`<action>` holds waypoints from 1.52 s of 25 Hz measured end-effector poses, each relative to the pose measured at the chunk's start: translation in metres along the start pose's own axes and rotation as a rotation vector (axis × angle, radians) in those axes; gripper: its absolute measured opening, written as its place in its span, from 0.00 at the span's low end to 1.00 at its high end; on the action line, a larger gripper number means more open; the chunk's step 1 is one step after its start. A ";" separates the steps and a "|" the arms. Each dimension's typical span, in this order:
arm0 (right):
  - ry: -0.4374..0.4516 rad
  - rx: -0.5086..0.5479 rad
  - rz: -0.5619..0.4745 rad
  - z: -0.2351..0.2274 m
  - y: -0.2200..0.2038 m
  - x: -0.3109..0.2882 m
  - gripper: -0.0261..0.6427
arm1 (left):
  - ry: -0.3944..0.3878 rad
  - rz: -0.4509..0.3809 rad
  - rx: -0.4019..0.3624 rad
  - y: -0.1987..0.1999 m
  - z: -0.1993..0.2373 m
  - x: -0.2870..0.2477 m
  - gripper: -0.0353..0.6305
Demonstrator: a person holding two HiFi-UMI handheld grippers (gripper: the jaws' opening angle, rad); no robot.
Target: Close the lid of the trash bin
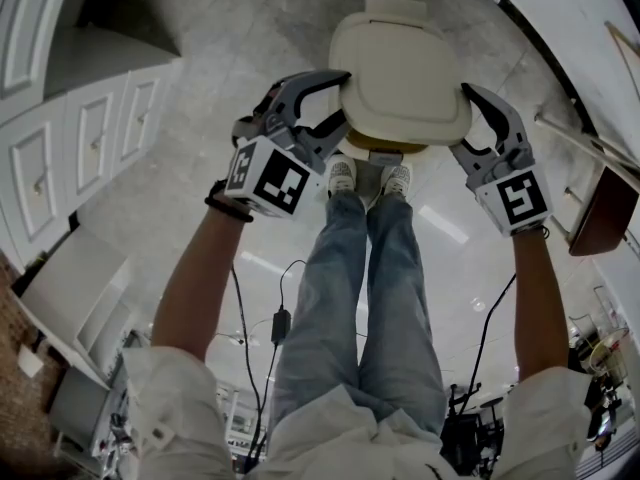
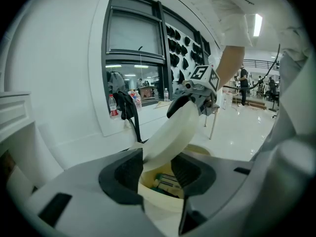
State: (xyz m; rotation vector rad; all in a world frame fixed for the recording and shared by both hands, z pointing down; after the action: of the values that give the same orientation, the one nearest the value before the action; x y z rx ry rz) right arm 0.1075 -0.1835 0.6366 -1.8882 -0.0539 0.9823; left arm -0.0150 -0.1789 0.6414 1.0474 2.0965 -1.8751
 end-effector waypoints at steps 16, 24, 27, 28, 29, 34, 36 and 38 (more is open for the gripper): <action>0.046 0.098 0.084 0.011 -0.022 -0.002 0.49 | -0.095 0.040 -0.067 -0.010 -0.019 -0.003 0.39; 0.075 0.105 0.101 0.015 -0.028 -0.005 0.54 | -0.160 0.046 -0.081 -0.014 -0.028 -0.003 0.43; 0.092 0.109 0.114 0.019 -0.031 -0.005 0.57 | -0.188 0.047 -0.094 -0.015 -0.034 -0.001 0.47; 0.097 0.109 0.118 0.020 -0.032 -0.005 0.58 | -0.192 0.049 -0.098 -0.015 -0.035 -0.001 0.47; 0.102 0.108 0.124 0.022 -0.034 -0.005 0.60 | -0.194 0.051 -0.100 -0.016 -0.036 -0.001 0.47; 0.134 0.104 0.158 0.029 -0.044 -0.008 0.67 | -0.204 0.065 -0.112 -0.022 -0.042 -0.003 0.47; 0.153 0.092 0.170 0.033 -0.049 -0.009 0.71 | -0.211 0.079 -0.133 -0.026 -0.046 -0.004 0.48; 0.166 0.083 0.179 0.037 -0.053 -0.010 0.73 | -0.220 0.093 -0.155 -0.030 -0.050 -0.005 0.49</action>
State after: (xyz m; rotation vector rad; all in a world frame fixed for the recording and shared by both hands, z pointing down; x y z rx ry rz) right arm 0.0960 -0.1322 0.6759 -1.9149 0.2544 0.9285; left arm -0.0120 -0.1348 0.6792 0.8460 1.9947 -1.6699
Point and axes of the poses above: the fingertips, and each gripper's own axes: x backward along the fingers, z to its left, y out of its top, the point moved 1 cm from there along x, backward along the fingers, and after that the axes turned 10 degrees about -x, right-handed, at the moved point
